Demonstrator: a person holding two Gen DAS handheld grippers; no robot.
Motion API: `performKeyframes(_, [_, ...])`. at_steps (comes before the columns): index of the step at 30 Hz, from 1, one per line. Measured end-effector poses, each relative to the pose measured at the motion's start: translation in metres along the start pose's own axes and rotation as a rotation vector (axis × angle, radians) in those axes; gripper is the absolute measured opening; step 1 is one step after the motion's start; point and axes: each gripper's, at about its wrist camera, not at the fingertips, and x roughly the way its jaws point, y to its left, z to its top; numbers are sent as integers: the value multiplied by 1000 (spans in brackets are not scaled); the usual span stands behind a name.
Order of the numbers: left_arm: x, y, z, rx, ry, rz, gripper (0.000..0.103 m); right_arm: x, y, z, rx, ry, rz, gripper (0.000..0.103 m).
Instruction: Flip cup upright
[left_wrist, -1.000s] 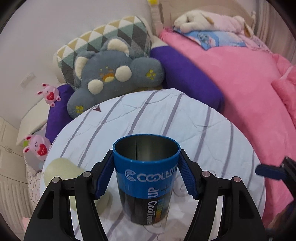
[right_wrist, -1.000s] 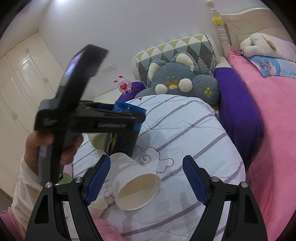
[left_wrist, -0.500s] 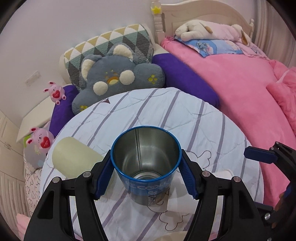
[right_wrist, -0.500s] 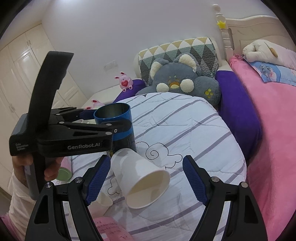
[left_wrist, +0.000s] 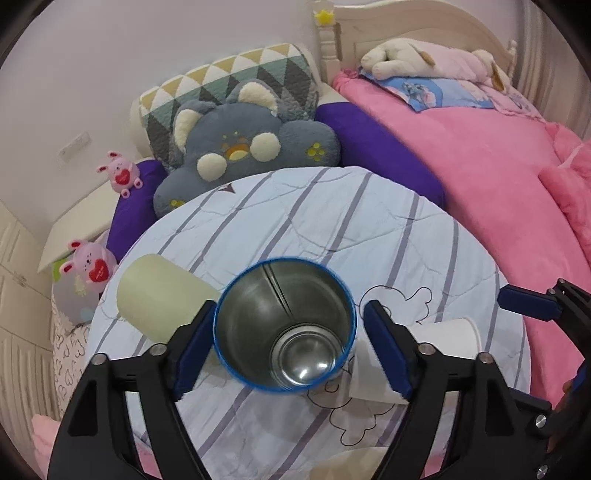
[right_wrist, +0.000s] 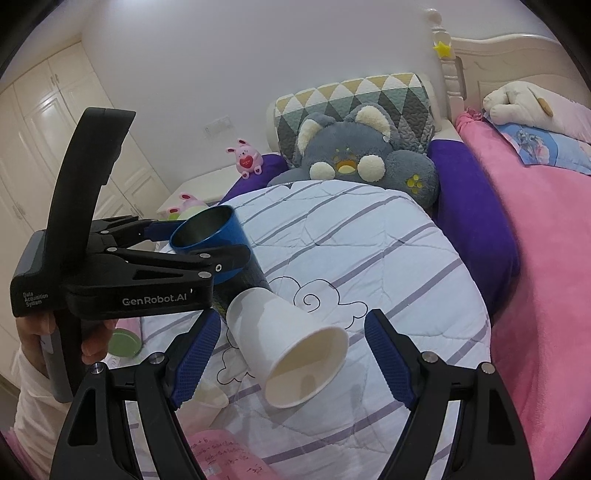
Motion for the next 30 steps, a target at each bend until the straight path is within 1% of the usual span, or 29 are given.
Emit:
performKeyframes(1, [-1, 2, -1, -4, 0, -5, 87, -1, 1, 0, -1, -1, -2, 82])
performKeyframes(3, [-4, 4, -4, -7, -1, -21, 87, -2, 2, -1, -3, -1, -4, 82])
performKeyframes(8, [-12, 6, -11, -5, -10, -16, 87, -8, 11, -4, -21, -4, -20, 82])
performKeyframes(15, [-37, 16, -22, -28, -55, -17, 88, -18, 27, -6, -46, -17, -37, 82])
performKeyframes(22, [-75, 38, -42, -83, -132, -26, 89, -32, 48, -10, -81, -35, -65, 82])
performKeyframes(25, [-97, 49, -56, -117, -180, -16, 100, -40, 58, -14, -92, -46, -72, 82])
performKeyframes(28, [-123, 59, -77, -145, -246, -5, 100, -48, 71, -17, -107, -60, -80, 82])
performKeyframes(30, [-141, 66, -94, -177, -291, 20, 100, -54, 79, -19, -120, -72, -86, 82])
